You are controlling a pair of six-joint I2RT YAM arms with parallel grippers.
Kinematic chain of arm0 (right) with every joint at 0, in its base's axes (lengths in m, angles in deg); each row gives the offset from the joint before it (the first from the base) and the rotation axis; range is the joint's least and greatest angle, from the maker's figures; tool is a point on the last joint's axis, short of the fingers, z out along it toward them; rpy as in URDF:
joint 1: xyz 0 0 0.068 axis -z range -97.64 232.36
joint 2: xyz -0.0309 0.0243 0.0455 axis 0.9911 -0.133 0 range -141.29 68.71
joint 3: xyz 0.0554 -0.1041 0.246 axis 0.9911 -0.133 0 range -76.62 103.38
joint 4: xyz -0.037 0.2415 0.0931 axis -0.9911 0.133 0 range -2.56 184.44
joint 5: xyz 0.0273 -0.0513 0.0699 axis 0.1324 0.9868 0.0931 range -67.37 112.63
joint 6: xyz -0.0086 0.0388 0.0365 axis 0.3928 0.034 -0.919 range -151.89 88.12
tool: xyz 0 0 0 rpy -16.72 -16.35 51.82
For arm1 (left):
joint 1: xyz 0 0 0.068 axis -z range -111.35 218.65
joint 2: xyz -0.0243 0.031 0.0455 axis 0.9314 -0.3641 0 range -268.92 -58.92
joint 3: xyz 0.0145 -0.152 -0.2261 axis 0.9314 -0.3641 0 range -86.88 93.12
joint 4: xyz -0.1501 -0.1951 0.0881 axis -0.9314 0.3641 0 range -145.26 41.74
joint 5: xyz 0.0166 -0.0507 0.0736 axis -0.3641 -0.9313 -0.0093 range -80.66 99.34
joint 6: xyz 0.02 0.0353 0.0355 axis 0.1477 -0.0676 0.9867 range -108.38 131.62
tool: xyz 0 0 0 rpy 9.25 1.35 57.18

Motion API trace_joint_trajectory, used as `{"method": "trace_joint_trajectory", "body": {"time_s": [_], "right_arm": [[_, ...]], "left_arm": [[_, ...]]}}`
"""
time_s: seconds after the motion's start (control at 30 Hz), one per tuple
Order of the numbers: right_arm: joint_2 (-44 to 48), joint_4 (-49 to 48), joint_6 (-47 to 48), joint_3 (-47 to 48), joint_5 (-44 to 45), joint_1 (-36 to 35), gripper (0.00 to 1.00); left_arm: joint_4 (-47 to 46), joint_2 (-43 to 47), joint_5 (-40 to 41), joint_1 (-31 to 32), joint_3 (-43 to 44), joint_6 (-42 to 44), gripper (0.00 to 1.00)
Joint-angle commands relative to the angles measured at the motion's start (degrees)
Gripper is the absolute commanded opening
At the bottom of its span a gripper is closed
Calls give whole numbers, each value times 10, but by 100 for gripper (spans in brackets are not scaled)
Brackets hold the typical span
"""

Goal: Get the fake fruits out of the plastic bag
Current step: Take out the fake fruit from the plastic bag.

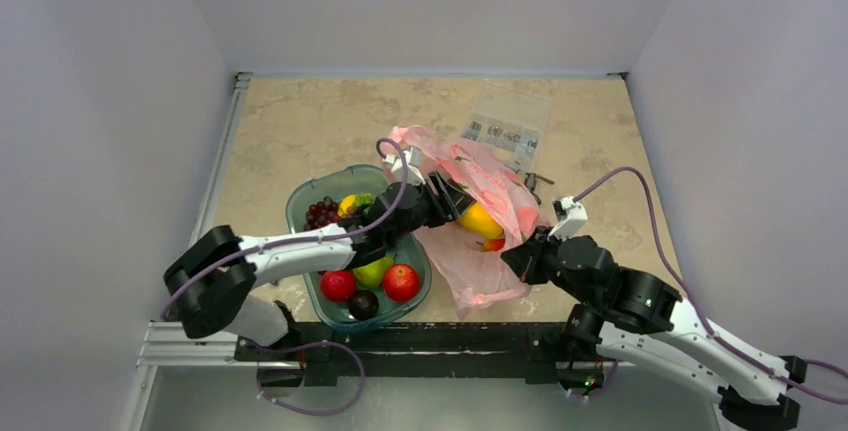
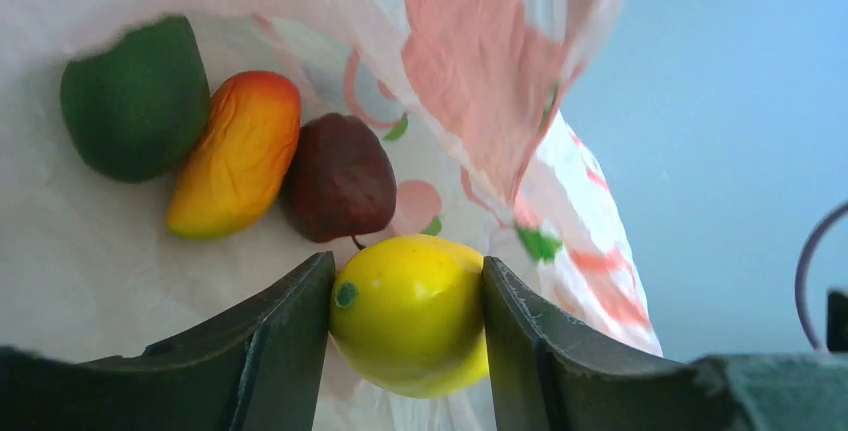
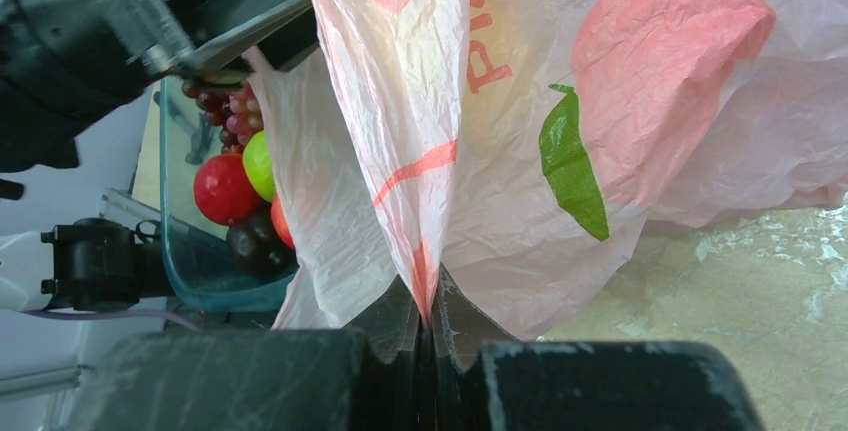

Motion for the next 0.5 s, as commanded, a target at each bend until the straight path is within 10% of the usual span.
{"method": "trace_joint_trajectory", "body": {"time_s": [0.0,0.47], "right_arm": [[-1,-3,-11,-2,23,-2,0],[4,-4,-13,-7,26,-2,0]], "left_arm": [[107,114,-105,-9,-21,111,0],[482,392,-191,-46,-7,253,0]]}}
